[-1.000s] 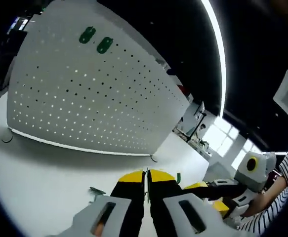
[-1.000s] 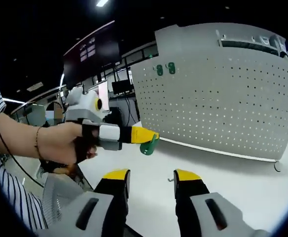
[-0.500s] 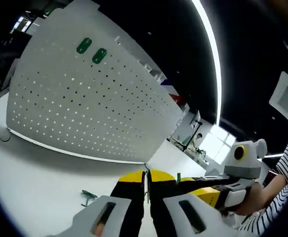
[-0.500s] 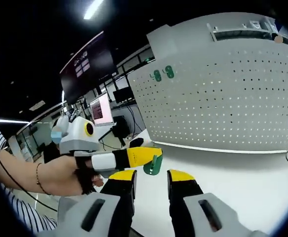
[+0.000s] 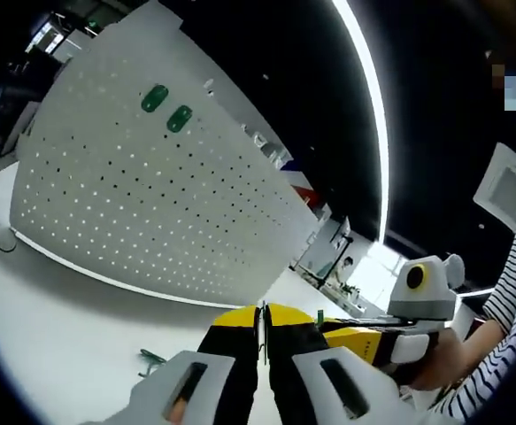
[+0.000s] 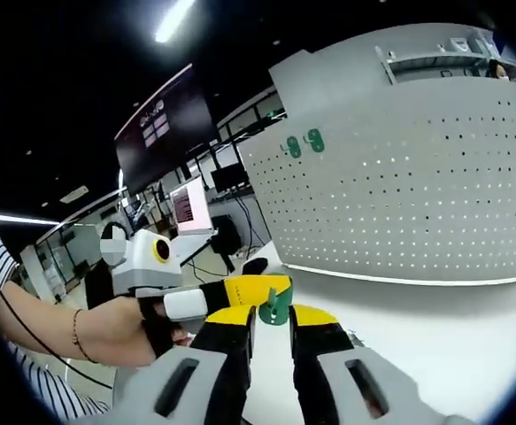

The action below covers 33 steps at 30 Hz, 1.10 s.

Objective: Insert the hook assembly into the mounting plate slot until the hook locks in place.

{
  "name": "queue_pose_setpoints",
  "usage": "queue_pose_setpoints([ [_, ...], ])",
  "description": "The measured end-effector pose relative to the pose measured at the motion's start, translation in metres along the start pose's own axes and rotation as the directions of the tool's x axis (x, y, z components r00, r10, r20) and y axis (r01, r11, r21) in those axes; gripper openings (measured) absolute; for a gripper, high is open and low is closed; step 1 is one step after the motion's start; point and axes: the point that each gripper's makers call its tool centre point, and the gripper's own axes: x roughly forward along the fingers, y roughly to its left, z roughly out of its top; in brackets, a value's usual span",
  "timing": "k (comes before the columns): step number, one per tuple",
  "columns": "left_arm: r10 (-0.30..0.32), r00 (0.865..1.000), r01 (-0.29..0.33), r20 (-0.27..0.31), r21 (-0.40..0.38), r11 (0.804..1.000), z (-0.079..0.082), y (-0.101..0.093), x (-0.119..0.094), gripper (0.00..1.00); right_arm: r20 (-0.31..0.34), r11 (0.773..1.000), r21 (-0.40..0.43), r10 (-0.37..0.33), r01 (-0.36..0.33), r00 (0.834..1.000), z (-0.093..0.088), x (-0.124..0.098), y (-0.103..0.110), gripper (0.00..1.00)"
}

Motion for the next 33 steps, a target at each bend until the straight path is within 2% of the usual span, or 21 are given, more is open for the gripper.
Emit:
queue_pose_setpoints([
  [5,0.005,1.000,-0.006,0.019,0.010,1.000,0.006,0.000,-0.001,0.01,0.003,1.000,-0.003,0.007,-0.007,1.000,0.004,0.003,0.002,0.12],
  [10,-0.006,1.000,0.006,0.010,0.027,1.000,0.007,-0.002,-0.001,0.01,0.011,1.000,-0.008,0.012,-0.012,1.000,0.009,0.006,0.002,0.12],
  [16,-0.009,0.999,0.010,0.033,-0.020,1.000,0.009,0.000,-0.005,0.01,-0.003,0.999,-0.024,0.026,-0.026,1.000,0.007,0.009,0.006,0.09],
  [19,-0.005,1.000,0.005,0.020,-0.008,1.000,0.005,0.001,-0.008,0.01,-0.007,0.999,-0.028,0.029,-0.029,1.000,0.007,0.009,0.007,0.09],
  [30,0.004,0.999,-0.004,0.047,-0.001,1.000,0.006,0.004,-0.012,0.01,-0.026,0.997,-0.059,0.047,-0.049,0.999,0.004,0.013,0.013,0.04],
  [33,0.013,0.998,-0.014,0.060,0.011,1.000,0.007,0.003,-0.012,0.01,-0.021,0.997,-0.077,0.029,-0.030,0.999,0.005,0.012,0.013,0.03],
])
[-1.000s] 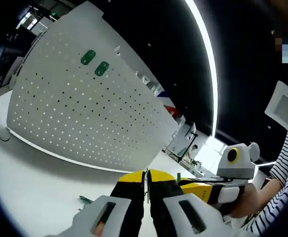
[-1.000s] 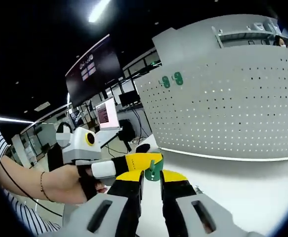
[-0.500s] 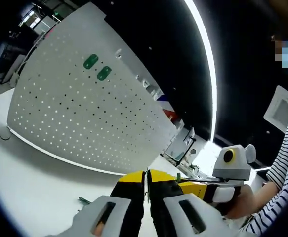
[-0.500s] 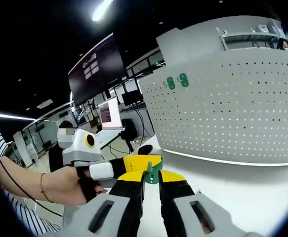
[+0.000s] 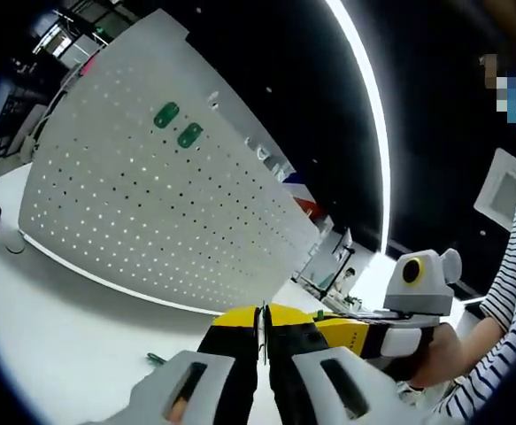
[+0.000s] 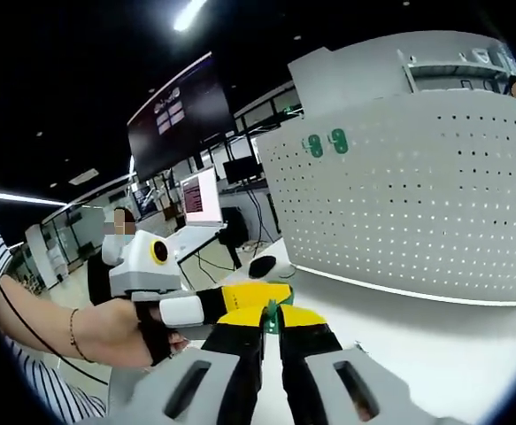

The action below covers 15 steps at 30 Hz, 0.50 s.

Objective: Insert the hook assembly into the mounting plate slot until the hook locks in place.

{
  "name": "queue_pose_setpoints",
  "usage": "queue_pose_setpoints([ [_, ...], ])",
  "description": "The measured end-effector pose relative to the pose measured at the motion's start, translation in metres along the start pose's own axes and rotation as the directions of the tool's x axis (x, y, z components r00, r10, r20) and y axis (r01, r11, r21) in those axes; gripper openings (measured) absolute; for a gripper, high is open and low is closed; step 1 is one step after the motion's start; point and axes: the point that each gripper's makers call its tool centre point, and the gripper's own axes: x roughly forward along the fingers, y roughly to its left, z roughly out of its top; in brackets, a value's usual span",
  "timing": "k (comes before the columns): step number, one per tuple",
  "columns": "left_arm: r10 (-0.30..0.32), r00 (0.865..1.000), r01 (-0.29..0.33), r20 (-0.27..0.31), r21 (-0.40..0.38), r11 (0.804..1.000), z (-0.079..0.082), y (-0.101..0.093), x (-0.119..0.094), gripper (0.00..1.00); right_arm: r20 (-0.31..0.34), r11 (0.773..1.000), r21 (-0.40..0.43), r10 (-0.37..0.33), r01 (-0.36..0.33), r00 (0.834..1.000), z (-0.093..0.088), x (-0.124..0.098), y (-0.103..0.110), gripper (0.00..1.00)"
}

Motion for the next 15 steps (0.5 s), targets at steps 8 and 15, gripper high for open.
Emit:
queue_pose_setpoints([
  [8,0.043,0.999,-0.044,0.007,0.084,0.995,0.0006,-0.0018,0.0020,0.01,-0.021,1.000,0.017,-0.023,0.023,1.000,-0.0020,0.0003,-0.0049,0.02],
  [15,0.049,0.999,-0.050,0.014,0.118,0.992,0.0010,-0.0060,0.0024,0.01,-0.019,0.999,0.017,-0.031,0.031,0.999,-0.0012,0.0004,-0.0055,0.01],
])
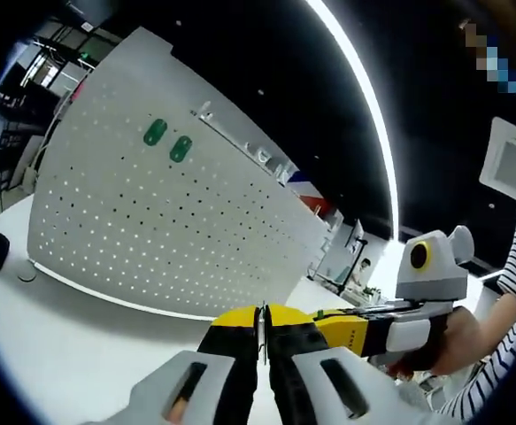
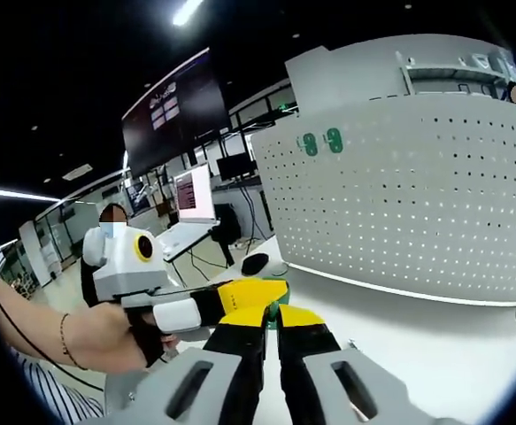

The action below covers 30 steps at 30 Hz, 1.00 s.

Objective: Insert the hook assembly into the mounting plate slot until the hook locks in place.

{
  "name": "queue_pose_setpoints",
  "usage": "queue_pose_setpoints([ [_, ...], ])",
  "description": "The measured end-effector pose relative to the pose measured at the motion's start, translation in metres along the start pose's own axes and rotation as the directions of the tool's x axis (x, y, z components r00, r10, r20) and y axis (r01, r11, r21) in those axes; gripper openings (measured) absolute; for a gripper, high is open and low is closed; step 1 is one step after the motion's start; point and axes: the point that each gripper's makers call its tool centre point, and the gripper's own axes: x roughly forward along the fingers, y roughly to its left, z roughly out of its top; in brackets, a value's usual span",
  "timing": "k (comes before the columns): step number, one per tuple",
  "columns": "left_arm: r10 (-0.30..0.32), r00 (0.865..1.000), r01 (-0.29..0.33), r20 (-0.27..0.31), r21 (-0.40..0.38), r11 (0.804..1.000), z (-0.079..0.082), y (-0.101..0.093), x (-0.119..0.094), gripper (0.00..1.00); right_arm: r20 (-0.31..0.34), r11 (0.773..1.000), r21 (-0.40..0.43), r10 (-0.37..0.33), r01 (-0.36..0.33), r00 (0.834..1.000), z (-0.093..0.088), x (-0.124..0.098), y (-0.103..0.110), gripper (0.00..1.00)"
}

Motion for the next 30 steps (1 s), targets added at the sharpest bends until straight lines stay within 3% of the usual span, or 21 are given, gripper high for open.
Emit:
queue_pose_setpoints([
  [7,0.018,1.000,-0.018,-0.011,0.032,0.999,0.007,-0.003,-0.002,0.02,0.018,1.000,-0.029,0.013,-0.013,1.000,0.005,0.000,0.004,0.00],
  [16,0.008,1.000,-0.008,-0.017,0.011,1.000,0.018,0.001,-0.006,0.06,0.029,0.991,-0.133,0.018,-0.014,0.999,0.012,0.001,0.011,0.00],
  [22,0.005,1.000,-0.005,0.006,-0.010,1.000,0.027,0.001,-0.006,0.19,0.027,0.988,-0.155,0.018,-0.014,0.999,0.009,0.002,0.016,0.00],
  [27,0.042,0.999,-0.041,0.032,-0.020,0.999,0.037,0.010,-0.013,0.35,0.045,0.982,-0.190,-0.007,0.016,0.999,0.012,-0.001,0.012,0.00],
  [30,0.068,0.997,-0.068,0.025,-0.002,0.998,0.037,0.017,-0.019,0.38,0.062,0.978,-0.202,-0.032,0.044,0.998,0.015,-0.002,0.006,0.00],
])
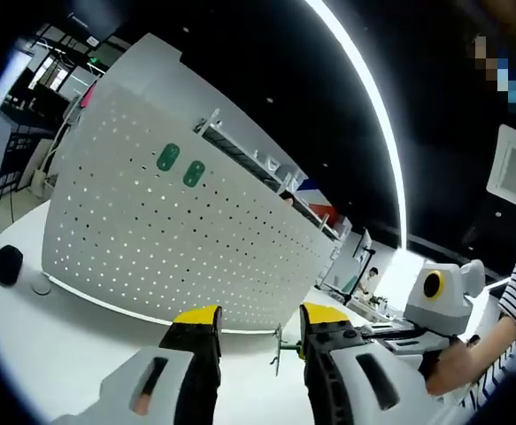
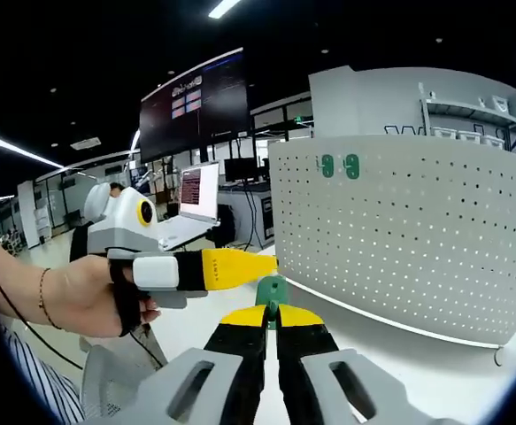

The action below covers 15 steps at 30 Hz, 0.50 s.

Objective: Insert the hook assembly into the mounting plate slot until the hook locks in place.

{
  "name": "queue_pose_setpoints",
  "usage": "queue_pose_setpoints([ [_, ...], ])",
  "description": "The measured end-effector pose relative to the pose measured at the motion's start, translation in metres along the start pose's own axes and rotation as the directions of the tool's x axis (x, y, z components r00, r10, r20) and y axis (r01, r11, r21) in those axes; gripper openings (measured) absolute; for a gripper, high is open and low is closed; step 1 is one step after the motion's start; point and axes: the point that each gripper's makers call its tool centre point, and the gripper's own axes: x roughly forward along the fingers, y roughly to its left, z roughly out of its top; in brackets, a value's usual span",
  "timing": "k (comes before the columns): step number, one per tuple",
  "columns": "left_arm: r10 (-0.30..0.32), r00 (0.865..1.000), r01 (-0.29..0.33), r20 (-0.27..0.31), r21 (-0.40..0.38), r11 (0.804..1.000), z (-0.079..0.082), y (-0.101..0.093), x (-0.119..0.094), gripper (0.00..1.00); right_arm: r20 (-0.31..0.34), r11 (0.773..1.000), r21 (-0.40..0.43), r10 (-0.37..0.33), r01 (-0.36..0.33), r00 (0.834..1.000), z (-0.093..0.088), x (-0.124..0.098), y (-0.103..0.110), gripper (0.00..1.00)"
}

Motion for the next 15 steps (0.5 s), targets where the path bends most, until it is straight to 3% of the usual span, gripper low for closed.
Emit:
queue_pose_setpoints([
  [3,0.046,0.999,-0.045,-0.027,0.045,0.998,-0.005,0.010,-0.008,0.39,0.019,1.000,-0.003,-0.024,0.024,1.000,0.004,-0.001,-0.005,0.00],
  [7,0.088,0.995,-0.085,-0.055,0.052,0.995,-0.016,0.019,-0.017,0.56,0.030,0.999,-0.016,-0.040,0.041,0.999,0.006,-0.001,-0.007,0.00],
  [10,0.117,0.988,-0.108,-0.102,0.097,0.989,-0.030,0.021,-0.027,0.62,0.033,0.999,-0.016,-0.046,0.047,0.998,0.006,-0.001,-0.009,0.00],
  [15,0.126,0.978,-0.110,-0.167,0.102,0.989,-0.058,0.017,-0.036,0.70,0.047,0.998,-0.024,-0.062,0.063,0.997,0.008,-0.003,-0.010,0.00],
])
